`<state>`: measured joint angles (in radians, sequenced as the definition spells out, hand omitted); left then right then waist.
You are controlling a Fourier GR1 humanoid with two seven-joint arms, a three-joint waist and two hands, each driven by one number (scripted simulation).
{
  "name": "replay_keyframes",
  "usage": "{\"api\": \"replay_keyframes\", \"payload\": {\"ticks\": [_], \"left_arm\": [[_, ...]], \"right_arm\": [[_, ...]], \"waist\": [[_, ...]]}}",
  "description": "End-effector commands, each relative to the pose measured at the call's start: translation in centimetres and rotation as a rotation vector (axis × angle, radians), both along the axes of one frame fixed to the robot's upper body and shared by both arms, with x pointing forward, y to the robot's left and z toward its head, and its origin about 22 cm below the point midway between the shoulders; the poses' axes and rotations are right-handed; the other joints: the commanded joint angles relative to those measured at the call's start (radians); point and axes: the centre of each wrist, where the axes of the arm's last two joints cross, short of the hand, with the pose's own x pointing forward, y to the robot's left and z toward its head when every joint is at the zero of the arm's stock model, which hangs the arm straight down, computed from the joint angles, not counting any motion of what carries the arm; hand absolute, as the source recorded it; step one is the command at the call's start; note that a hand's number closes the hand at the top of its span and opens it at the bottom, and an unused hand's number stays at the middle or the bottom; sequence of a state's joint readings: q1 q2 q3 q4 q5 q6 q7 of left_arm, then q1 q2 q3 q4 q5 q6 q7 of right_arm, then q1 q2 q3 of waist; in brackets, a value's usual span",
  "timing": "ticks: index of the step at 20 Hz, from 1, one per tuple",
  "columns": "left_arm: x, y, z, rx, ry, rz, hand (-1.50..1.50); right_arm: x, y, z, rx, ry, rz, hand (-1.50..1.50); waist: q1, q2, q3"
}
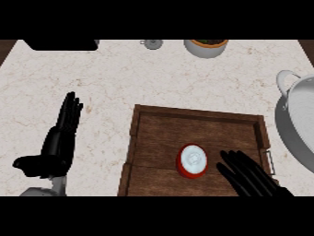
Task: Pick the can from the tray and place it in the pot
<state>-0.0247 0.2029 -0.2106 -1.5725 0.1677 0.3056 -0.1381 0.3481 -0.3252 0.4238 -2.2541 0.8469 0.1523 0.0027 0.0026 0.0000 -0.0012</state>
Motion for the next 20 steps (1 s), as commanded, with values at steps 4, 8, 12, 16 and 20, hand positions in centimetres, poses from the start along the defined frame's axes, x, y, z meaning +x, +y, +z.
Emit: {"api": "replay_keyframes", "payload": {"ticks": [4,8,12,16,20], "left_arm": [[-1.0,0.7,-2.2,-0.012,0.002,0.011,0.00],[-0.4,0.1,1.0,0.005,-0.004,0.010,0.00],[1.1,0.1,-0.4,-0.003,0.006,0.022,0.00],[-0.9,-1.2,-1.7,0.003,-0.007,0.005,0.00],[-0.5,-1.3,0.7,-0.011,0.004,0.017,0.00]], "right_arm": [[3.1,3.4,-1.2,-0.148,0.091,-0.076,-1.50],[2.1,3.8,-2.3,-0.140,0.127,-0.053,-1.50],[5.7,2.2,-3.4,-0.120,0.110,-0.045,-1.50],[4.9,4.6,-3.8,-0.151,0.125,-0.058,-1.50],[5.3,4.4,-6.3,-0.145,0.104,-0.066,-1.50]], "waist": [[0.003,0.001,0.000],[-0.002,-0.001,0.001],[-0.002,0.001,0.001],[-0.002,0.000,0.001],[-0.002,-0.001,0.001]]}}
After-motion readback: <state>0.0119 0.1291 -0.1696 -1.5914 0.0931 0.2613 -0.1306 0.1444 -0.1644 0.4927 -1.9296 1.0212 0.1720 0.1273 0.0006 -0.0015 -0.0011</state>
